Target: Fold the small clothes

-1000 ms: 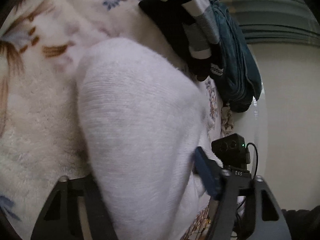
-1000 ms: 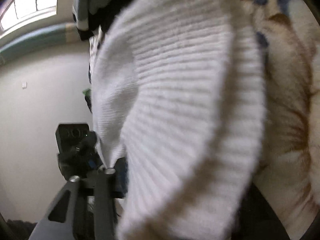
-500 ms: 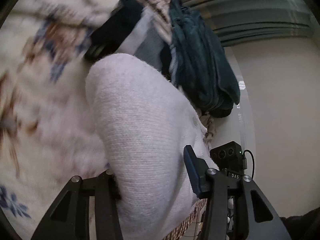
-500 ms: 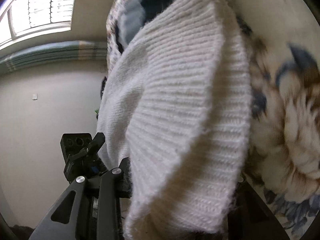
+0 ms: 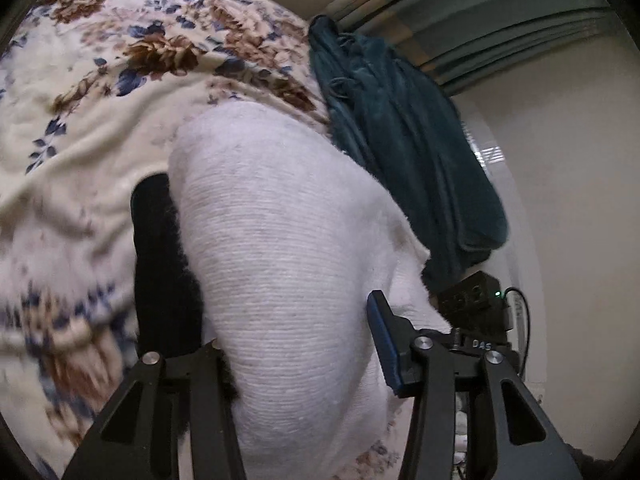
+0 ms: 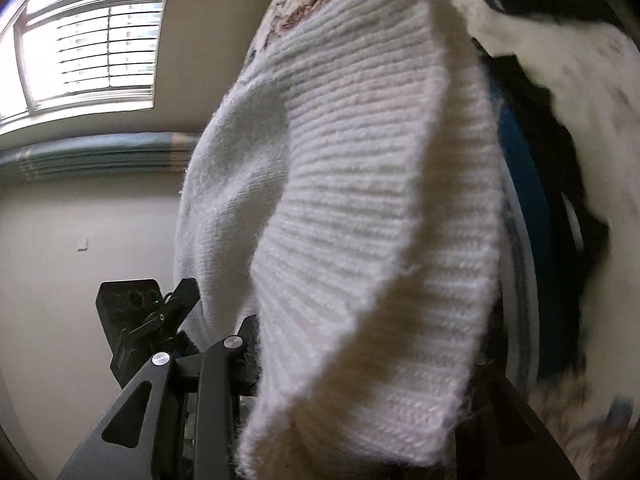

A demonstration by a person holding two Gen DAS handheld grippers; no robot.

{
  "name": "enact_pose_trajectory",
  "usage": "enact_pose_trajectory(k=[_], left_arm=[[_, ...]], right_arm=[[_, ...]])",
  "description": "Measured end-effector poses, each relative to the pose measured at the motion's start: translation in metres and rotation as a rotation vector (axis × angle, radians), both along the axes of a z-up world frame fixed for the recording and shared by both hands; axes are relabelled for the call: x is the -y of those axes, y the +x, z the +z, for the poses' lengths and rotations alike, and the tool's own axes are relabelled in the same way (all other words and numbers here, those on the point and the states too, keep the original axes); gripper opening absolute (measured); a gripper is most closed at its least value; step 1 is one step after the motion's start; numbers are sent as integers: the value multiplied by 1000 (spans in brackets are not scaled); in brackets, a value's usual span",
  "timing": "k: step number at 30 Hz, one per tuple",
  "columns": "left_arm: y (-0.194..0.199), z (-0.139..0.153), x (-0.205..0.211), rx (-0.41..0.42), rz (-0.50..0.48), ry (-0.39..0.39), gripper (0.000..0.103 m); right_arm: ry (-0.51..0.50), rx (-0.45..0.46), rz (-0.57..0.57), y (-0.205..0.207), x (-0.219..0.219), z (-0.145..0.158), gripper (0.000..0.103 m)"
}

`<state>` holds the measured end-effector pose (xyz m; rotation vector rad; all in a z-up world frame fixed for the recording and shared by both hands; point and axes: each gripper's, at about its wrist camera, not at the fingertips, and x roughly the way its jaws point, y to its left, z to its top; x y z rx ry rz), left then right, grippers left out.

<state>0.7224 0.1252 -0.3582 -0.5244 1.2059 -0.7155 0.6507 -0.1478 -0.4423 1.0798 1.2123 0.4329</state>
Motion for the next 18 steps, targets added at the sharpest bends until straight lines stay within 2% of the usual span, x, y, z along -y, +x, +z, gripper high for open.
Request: enact_pose_trajectory(k=[3, 6, 8, 11, 13, 16, 17, 18], left_arm=[[21, -36, -3, -63, 11, 50, 43], [32, -53, -12, -100, 35, 64, 46], [29, -53, -18, -115, 51, 57, 46], [17, -44, -23, -105, 60, 58, 46], [6, -37, -26, -82, 67, 58, 46], [-9, -34, -28, -54, 78, 91, 53], [-14, -36, -28, -51, 81, 97, 53], [-17, -38, -27, -51, 83, 111, 53]], right_arm=[[-39, -46, 19, 28, 0, -22, 39], [-50, -119, 20, 36, 4, -36, 52], [-86, -131, 12, 29, 16, -32, 59], [-101, -144, 14, 19, 27, -20, 59], [-70, -166, 1, 16, 40, -13, 62], [-90, -159, 37, -12, 38, -23, 62], [-106, -167, 45, -22, 35, -25, 58], [-103, -153, 37, -30, 46, -22, 37]])
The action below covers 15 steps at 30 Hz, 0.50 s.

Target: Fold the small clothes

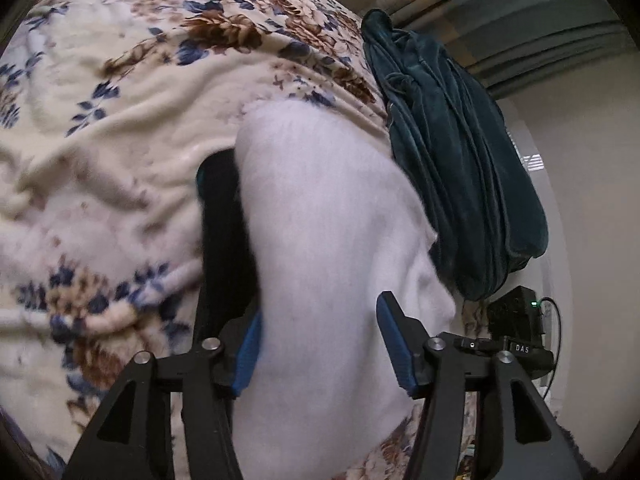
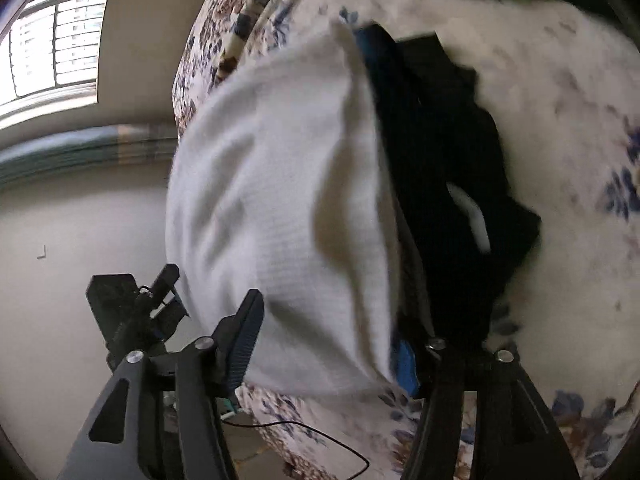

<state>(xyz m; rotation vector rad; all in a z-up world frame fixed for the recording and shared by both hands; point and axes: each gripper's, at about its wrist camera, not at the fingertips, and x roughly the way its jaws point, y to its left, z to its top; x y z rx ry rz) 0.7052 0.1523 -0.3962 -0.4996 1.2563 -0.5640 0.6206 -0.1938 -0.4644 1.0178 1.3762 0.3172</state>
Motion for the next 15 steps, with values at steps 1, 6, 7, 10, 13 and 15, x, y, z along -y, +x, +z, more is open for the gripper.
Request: enact_pose_trajectory(k=[1, 6, 7, 10, 13, 15], left_arm=[[-6, -2, -1, -3, 8, 13, 53], [-24, -5, -8, -2, 53, -11, 53], [-25, -5, -8, 3, 53, -1, 53], [-23, -5, -3, 14, 42, 40, 63], [-25, -1, 5, 26, 43, 141, 69], [-30, 7, 13, 64, 40, 218, 70]], right_arm=[[-7, 8, -13, -7, 0, 1, 21], [55, 38, -144, -48, 22, 24, 10], [60, 48, -154, -54, 25, 29, 10], [-8, 25, -112, -55, 20, 24, 10], [-196, -17, 1, -51, 9, 12, 17], [-384, -16, 61, -46, -2, 21, 44]])
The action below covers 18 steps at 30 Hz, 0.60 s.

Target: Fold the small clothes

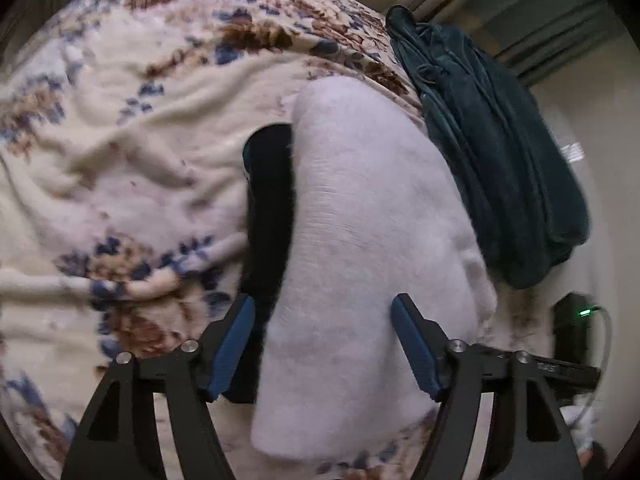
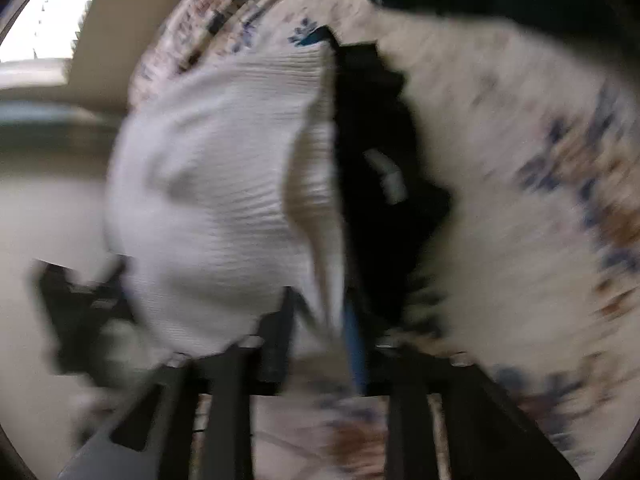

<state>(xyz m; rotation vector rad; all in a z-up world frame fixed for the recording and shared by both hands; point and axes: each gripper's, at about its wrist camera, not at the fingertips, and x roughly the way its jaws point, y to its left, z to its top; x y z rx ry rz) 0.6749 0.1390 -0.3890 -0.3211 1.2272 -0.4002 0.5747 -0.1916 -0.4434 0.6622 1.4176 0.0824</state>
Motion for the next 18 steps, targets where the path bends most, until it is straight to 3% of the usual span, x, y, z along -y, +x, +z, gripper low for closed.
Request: enact_pose_trajectory(k=[1, 2, 3, 7, 9, 12, 18], left_arm=[[-4, 7, 5, 29, -3, 50, 76], [-8, 11, 10, 48, -6, 96, 78], [-13, 18, 16, 73, -4, 151, 83], [-36, 41, 37, 157, 8, 343, 102], [-51, 55, 48, 195, 2, 409, 102], [-72, 75, 56, 229, -3, 418, 102], [-119, 120, 62, 278, 36, 411, 102]], right_arm=[[-72, 21, 19, -2, -4, 8, 55], [-130, 40, 25, -2, -8, 16, 80], [-218, 58, 25, -9, -10, 28, 97], [-491, 98, 16, -23, -23, 61, 101], [-582, 121, 7, -18, -32, 71, 103], [-629, 157, -19, -30, -33, 96, 103], [-625, 222, -26, -70, -35, 155, 103]])
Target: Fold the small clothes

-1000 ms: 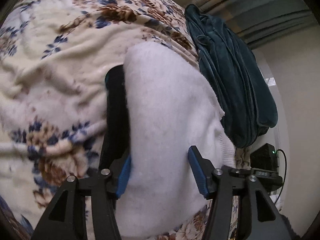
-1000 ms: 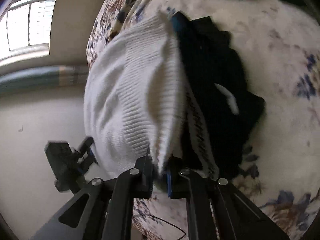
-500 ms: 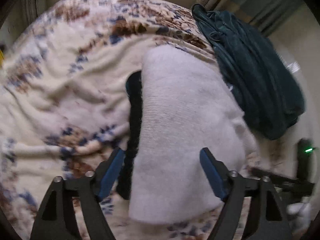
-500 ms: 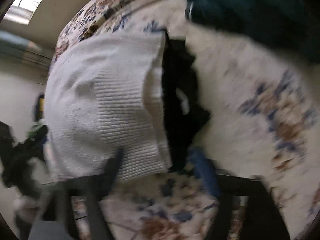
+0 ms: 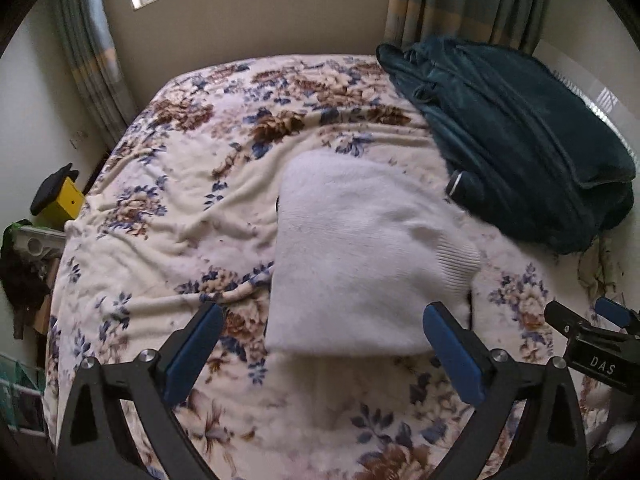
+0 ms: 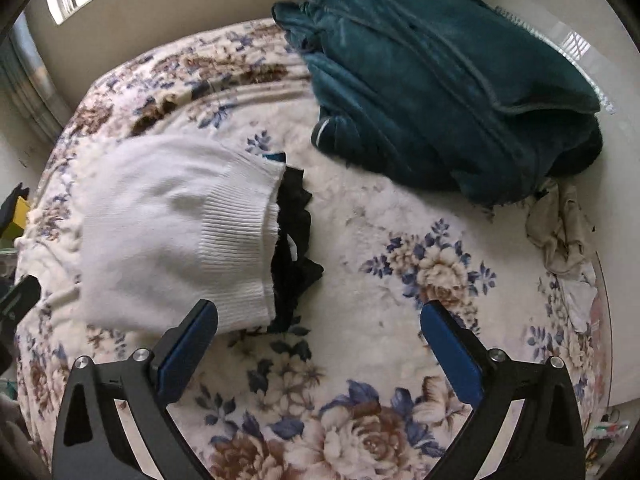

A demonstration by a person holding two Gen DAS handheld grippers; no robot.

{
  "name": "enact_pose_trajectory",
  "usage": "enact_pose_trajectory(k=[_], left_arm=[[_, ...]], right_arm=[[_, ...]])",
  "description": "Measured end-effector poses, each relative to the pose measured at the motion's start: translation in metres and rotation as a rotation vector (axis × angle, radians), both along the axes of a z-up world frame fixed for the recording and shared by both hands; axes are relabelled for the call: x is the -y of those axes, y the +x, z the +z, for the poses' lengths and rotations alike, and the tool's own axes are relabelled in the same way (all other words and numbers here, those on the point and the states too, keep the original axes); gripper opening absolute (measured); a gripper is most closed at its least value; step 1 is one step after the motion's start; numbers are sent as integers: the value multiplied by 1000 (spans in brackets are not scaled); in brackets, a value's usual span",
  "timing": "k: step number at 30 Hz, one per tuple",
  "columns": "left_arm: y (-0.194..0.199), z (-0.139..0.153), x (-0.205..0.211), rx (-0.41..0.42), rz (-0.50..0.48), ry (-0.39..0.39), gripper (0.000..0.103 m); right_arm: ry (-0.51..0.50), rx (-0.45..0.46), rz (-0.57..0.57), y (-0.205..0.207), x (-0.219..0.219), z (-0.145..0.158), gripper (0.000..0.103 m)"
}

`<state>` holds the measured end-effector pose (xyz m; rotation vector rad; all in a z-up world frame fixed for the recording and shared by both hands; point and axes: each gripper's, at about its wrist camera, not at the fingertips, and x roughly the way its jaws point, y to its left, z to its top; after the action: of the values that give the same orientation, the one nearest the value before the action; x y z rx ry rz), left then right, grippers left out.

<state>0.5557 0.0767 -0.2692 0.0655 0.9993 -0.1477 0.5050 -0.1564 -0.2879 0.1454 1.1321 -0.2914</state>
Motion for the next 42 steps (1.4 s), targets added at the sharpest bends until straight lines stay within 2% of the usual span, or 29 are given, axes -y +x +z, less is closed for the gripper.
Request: enact_pose_trajectory(k=[2, 11, 20, 27, 33, 42], left_arm=[[-16, 14, 1, 13, 13, 6, 102], [-109, 97, 2, 83, 64, -1, 102], [-219, 188, 2, 161, 45, -8, 102], [-291, 247, -6, 229, 8, -5, 102], [-339, 276, -16, 283, 10, -1, 102], [-365, 295, -18, 336, 59, 0, 102]], right_arm=[[-4, 22, 12, -12, -3, 16, 103], [-35, 152, 85, -109, -25, 125, 103], [-92, 292, 118, -238, -49, 251, 103], [-107, 372, 95, -337, -68, 329, 103], [-121, 416, 65, -402, -73, 375, 103], [-109, 465, 106, -441, -78, 407, 103]])
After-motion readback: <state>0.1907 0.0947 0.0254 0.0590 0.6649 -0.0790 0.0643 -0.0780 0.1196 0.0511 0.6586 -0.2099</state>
